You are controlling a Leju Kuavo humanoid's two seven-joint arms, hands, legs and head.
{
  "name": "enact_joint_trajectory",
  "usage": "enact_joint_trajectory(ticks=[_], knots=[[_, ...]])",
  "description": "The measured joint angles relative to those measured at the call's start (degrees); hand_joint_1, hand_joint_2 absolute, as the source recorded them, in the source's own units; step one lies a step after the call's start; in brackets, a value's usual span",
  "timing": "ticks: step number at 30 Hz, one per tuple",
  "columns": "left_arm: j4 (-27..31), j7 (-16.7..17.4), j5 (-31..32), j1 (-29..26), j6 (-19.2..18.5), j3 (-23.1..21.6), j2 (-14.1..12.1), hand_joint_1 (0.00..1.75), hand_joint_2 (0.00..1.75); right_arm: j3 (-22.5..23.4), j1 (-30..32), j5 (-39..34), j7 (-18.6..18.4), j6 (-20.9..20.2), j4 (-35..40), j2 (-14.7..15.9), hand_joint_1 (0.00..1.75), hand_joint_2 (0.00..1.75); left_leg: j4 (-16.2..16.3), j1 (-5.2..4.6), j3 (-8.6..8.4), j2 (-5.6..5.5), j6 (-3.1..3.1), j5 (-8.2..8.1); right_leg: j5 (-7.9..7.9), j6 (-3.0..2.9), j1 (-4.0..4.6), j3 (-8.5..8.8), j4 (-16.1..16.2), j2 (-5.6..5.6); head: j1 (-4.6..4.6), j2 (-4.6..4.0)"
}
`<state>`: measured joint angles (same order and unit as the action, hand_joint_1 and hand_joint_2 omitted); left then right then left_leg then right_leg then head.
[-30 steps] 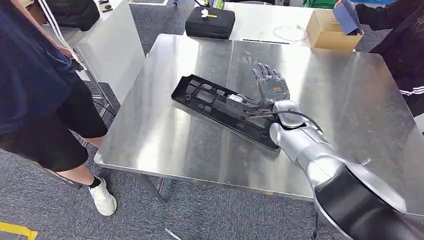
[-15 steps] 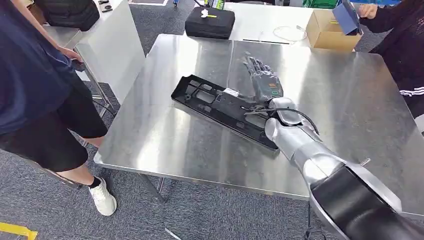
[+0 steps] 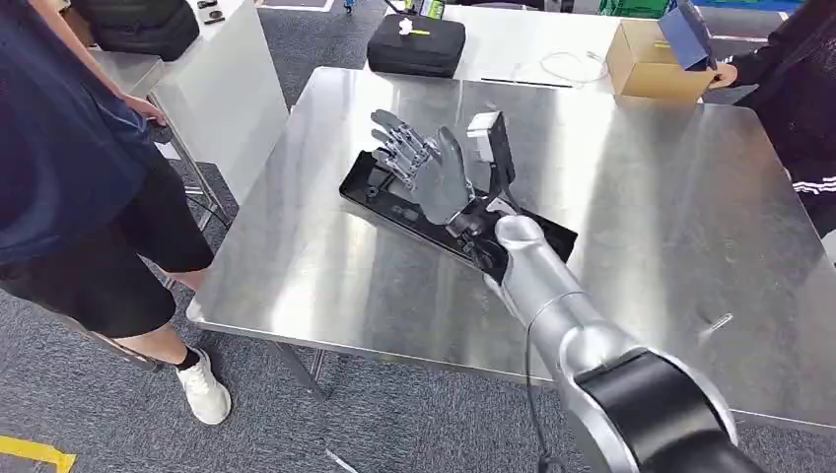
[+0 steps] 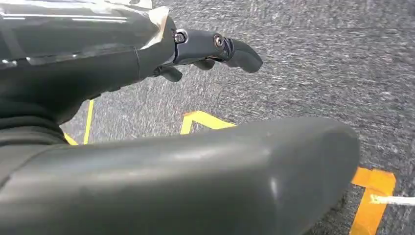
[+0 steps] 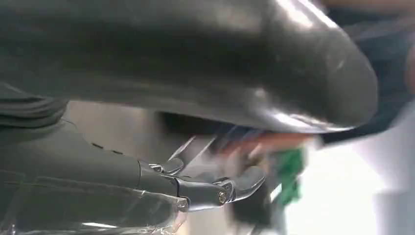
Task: Take the parts from the cabinet and place them on the table.
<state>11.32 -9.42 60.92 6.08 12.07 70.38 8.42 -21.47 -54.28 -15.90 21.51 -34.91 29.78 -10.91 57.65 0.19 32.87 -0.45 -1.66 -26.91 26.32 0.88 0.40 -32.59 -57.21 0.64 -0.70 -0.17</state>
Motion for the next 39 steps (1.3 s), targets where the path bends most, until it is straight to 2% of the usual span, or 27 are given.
enact_joint_trajectory(ticks=[3, 5, 6, 11, 14, 20, 22, 23, 24, 25, 27, 28, 29, 30, 31, 32, 33, 34, 35, 36, 38, 39], knots=[[0.00, 0.13, -0.92, -0.05, 0.39, 0.90, 0.17, 0.00, 0.00, -3.74, 7.75, -4.41, 1.99, 0.33, 9.47, 1.51, 0.00, 0.00, -0.01, -0.01, -0.01, 0.00, 0.02, -0.02, 0.10, 0.12, -0.03, 0.03, 0.01, 0.00, 0.04, 0.00], [0.00, 0.20, -1.07, -0.06, 0.48, 1.32, 0.22, 0.00, 0.00, -6.89, 12.28, -5.02, 4.11, 1.25, 15.17, 3.04, 0.00, 0.00, 0.00, -0.03, -0.01, 0.02, 0.01, -0.04, 0.10, 0.13, -0.05, 0.04, 0.02, 0.01, 0.02, 0.00], [0.00, 0.20, -1.07, -0.06, 0.48, 1.34, 0.22, 0.00, 0.00, -7.20, 12.76, -5.06, 4.29, 1.38, 15.69, 3.17, 0.00, 0.00, 0.00, -0.04, 0.00, 0.01, 0.00, -0.05, 0.10, 0.13, -0.06, 0.04, 0.02, 0.01, 0.04, 0.00], [0.00, 1.03, -1.14, -0.10, 0.33, 2.10, 0.22, 0.00, 0.00, -13.53, 22.08, -6.04, 7.36, 2.56, 28.30, 6.95, 0.00, 0.00, 0.09, -0.18, 0.00, 0.00, -0.10, -0.15, 0.09, 0.18, -0.25, 0.07, 0.10, 0.00, 0.02, 0.00], [0.00, 1.18, -1.58, -0.20, -0.13, 2.50, 0.24, 0.00, 0.00, -15.23, 29.17, -5.85, 9.44, 4.07, 35.97, 8.44, 0.00, 0.00, 0.11, -0.21, 0.00, -0.06, -0.17, -0.25, 0.11, 0.20, -0.30, 0.12, 0.10, -0.04, 0.00, 0.00], [0.00, 0.96, -0.81, -0.21, -0.68, 2.78, 0.17, 0.00, 0.00, -15.97, 38.00, -3.00, 10.08, 6.98, 43.64, 10.01, 0.00, 0.00, 0.37, -0.48, -0.01, -0.03, -0.74, -0.62, 0.24, 0.48, -0.53, 0.25, 0.15, -0.02, 0.00, 0.00], [0.00, 0.96, -0.42, -0.22, -0.96, 2.78, 0.15, 0.00, 0.00, -15.91, 40.55, -2.57, 10.10, 7.52, 45.19, 10.14, 0.00, 0.00, 0.41, -0.63, -0.08, -0.05, -1.10, -0.30, -0.07, 1.13, -0.70, 0.42, 0.33, -0.01, -0.02, 0.00], [0.00, 0.96, -0.35, -0.21, -1.33, 2.76, 0.22, 0.00, 0.00, -15.60, 41.58, -2.37, 10.10, 7.59, 45.85, 10.14, 0.00, 0.00, -0.46, -0.13, -0.44, 0.05, -1.43, 0.27, 0.04, 1.34, -0.28, 0.44, 0.29, -0.02, -0.04, 0.00], [0.00, 0.96, -0.29, -0.19, -1.40, 2.76, 0.26, 0.00, 0.00, -15.25, 42.67, -2.06, 10.05, 7.63, 46.28, 10.21, 0.00, 0.00, -1.06, 0.22, -0.79, 0.27, -1.43, 0.61, 0.74, 1.38, -0.52, 0.10, -0.29, -0.06, -0.04, 0.00], [0.00, 0.96, -0.29, -0.17, -1.44, 2.76, 0.24, 0.00, 0.00, -15.10, 43.43, -1.89, 10.05, 7.67, 46.72, 10.27, 0.00, 0.00, -1.21, 0.36, -0.82, 0.31, -1.74, 0.80, 2.41, 1.18, -0.50, -0.81, -2.59, -0.05, 0.31, 0.00], [0.00, 0.96, -0.26, -0.19, -1.55, 2.76, 0.31, 0.00, 0.00, -14.97, 44.65, -1.85, 10.01, 7.87, 46.94, 10.56, 0.00, 0.00, -1.21, 0.45, -0.58, 0.48, -1.73, 0.86, 6.58, 0.93, -1.02, -4.72, -11.70, -0.07, 0.48, 0.00], [-0.02, 0.96, -0.26, -0.23, -1.55, 2.76, 0.33, 0.00, 0.00, -14.90, 45.33, -1.85, 10.01, 7.89, 47.02, 10.71, 0.00, 0.00, -1.20, 0.50, -0.43, 0.58, -1.65, 0.93, 8.09, 1.21, -1.32, -6.61, -16.27, -0.08, 0.50, 0.00], [-0.02, 0.96, -0.26, -0.25, -1.55, 2.76, 0.33, 0.00, 0.00, -14.86, 45.85, -1.80, 9.99, 7.91, 47.07, 10.84, 0.00, 0.00, -1.19, 0.62, -0.36, 0.59, -1.47, 1.04, 8.22, 1.79, -1.61, -7.16, -17.83, -0.09, 0.48, 0.00], [-0.02, 0.96, -0.26, -0.25, -1.55, 2.76, 0.35, 0.00, 0.00, -14.79, 46.21, -1.69, 9.99, 7.91, 47.09, 10.93, 0.00, 0.00, -1.16, 0.90, -0.27, 0.60, -1.24, 1.15, 7.25, 2.70, -1.92, -6.20, -16.37, -0.12, 0.46, 0.00], [-0.07, 0.96, -0.26, -0.24, -1.55, 2.78, 0.35, 0.00, 0.00, -14.66, 46.40, -1.67, 9.99, 7.92, 47.11, 10.97, 0.00, 0.00, -1.10, 1.17, -0.20, 0.58, -1.01, 1.24, 5.66, 3.69, -2.21, -4.19, -12.79, -0.18, 0.48, 0.00], [-0.09, 0.96, -0.26, -0.23, -1.55, 2.76, 0.35, 0.00, 0.00, -14.47, 46.47, -1.69, 9.97, 7.94, 47.24, 10.97, 0.00, 0.00, -0.98, 1.57, -0.13, 0.55, -0.56, 1.30, 3.45, 4.85, -2.65, -0.74, -6.61, -0.34, 0.48, 0.00], [-0.11, 0.96, -0.26, -0.23, -1.55, 2.76, 0.33, 0.00, 0.00, -14.34, 46.44, -1.69, 9.97, 7.94, 47.40, 10.97, 0.00, 0.00, -0.67, 1.78, -0.03, 0.48, 0.01, 1.26, 1.94, 5.72, -3.19, 2.62, -0.80, -0.66, 0.57, 0.00], [-0.09, 0.96, -0.26, -0.22, -1.57, 2.76, 0.22, 0.00, 0.00, -14.25, 46.38, -1.69, 9.97, 7.96, 47.57, 10.91, 0.00, 0.00, -0.41, 1.56, 0.37, 0.32, 0.67, 1.22, 2.16, 5.40, -2.68, 3.98, 0.39, -0.18, 0.83, 0.00], [-0.13, 0.96, -0.26, -0.21, -1.55, 2.76, 0.29, 0.00, 0.00, -14.21, 46.67, -1.69, 9.90, 7.96, 47.74, 10.93, 0.00, 0.00, -0.29, 1.60, 0.27, 0.22, 1.10, 1.35, 1.28, 4.54, -2.48, 2.97, -0.43, 0.35, 0.63, 0.00], [-0.13, 0.94, -0.24, -0.20, -1.55, 2.76, 0.28, 0.00, 0.00, -14.12, 46.71, -1.65, 9.86, 7.96, 47.85, 10.95, 0.00, 0.00, 0.02, 1.50, 0.45, 0.15, 1.47, 1.49, 2.06, 3.98, -2.48, 2.93, 0.07, 0.38, 0.89, 0.00], [-0.15, 0.92, -0.13, -0.27, -1.53, 2.76, 0.33, 0.00, 0.00, -13.92, 46.82, -0.82, 9.44, 7.83, 48.01, 10.84, 0.00, 0.00, -0.13, 1.75, 0.79, -0.02, 2.21, 1.91, 1.81, 2.69, -2.50, 2.40, -0.41, 0.45, 0.51, 0.00], [-0.15, 0.85, -0.09, -0.33, -1.53, 2.76, 0.33, 0.00, 0.00, -13.83, 46.97, -0.53, 9.38, 7.78, 48.03, 10.69, 0.00, 0.00, 0.45, 2.11, 1.13, 0.05, 2.34, 1.17, 1.36, 1.92, -2.84, 2.11, -0.29, 0.33, 0.37, 0.00]])
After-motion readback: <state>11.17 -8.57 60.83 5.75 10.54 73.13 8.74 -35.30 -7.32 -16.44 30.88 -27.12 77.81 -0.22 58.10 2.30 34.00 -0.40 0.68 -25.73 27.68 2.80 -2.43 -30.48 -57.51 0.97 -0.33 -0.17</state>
